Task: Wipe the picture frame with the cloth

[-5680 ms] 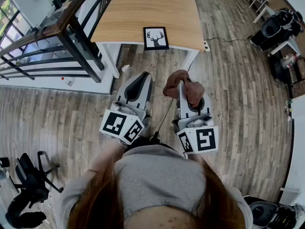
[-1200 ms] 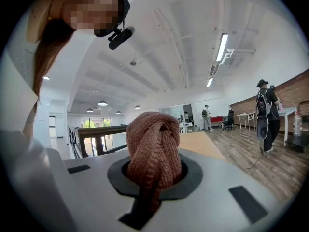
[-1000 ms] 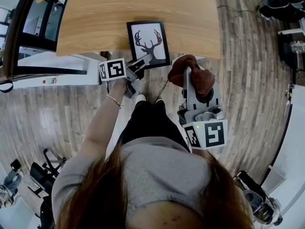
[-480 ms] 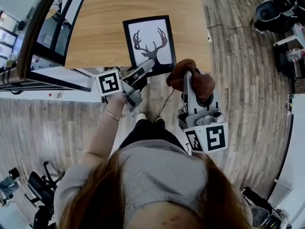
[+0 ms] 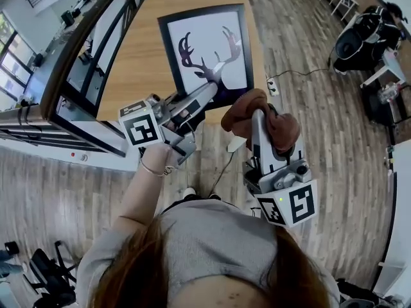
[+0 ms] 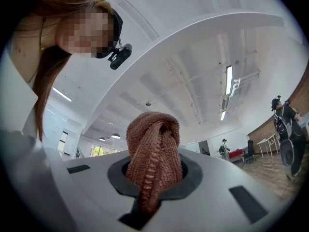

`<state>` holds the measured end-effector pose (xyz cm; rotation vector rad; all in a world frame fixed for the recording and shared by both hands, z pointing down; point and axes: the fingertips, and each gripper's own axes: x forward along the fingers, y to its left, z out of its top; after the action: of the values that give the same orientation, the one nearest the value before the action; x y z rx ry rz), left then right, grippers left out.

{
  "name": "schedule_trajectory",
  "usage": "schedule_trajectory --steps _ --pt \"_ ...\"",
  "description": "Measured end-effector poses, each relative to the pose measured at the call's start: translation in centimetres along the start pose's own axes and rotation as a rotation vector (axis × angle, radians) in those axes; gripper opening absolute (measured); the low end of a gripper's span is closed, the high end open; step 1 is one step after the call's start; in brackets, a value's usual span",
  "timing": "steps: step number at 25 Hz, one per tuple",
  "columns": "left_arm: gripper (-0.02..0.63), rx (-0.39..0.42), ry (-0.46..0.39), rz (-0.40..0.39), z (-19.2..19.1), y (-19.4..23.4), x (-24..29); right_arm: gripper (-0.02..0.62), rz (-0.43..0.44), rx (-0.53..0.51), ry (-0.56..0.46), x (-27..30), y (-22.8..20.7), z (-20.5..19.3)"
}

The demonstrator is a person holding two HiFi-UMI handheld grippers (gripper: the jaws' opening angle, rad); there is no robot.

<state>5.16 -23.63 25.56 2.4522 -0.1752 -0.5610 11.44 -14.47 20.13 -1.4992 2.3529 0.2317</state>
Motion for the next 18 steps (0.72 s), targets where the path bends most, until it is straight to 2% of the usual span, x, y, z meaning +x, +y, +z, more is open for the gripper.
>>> schedule_trajectory --steps 4,9,13,18 --pt "0.018 0.059 0.024 -0.022 0.3 -2.0 0.0 0.046 0.036 0.002 0.004 -0.1 1.1 0.6" --pt "0.018 0.05 0.032 -0.032 0.4 -2.5 0.1 0.046 0.148 -0.043 0.017 0.9 2.8 2.4" --pt "0.018 0.04 0.034 -0.029 0.6 -2.5 0.0 0.046 0.276 -0.161 -0.055 3.7 5.1 7.0" --pt "0.018 0.105 0.073 0.006 -0.5 -3.7 0.4 0.046 0.332 -0.329 -0.107 6.3 7.1 10.8"
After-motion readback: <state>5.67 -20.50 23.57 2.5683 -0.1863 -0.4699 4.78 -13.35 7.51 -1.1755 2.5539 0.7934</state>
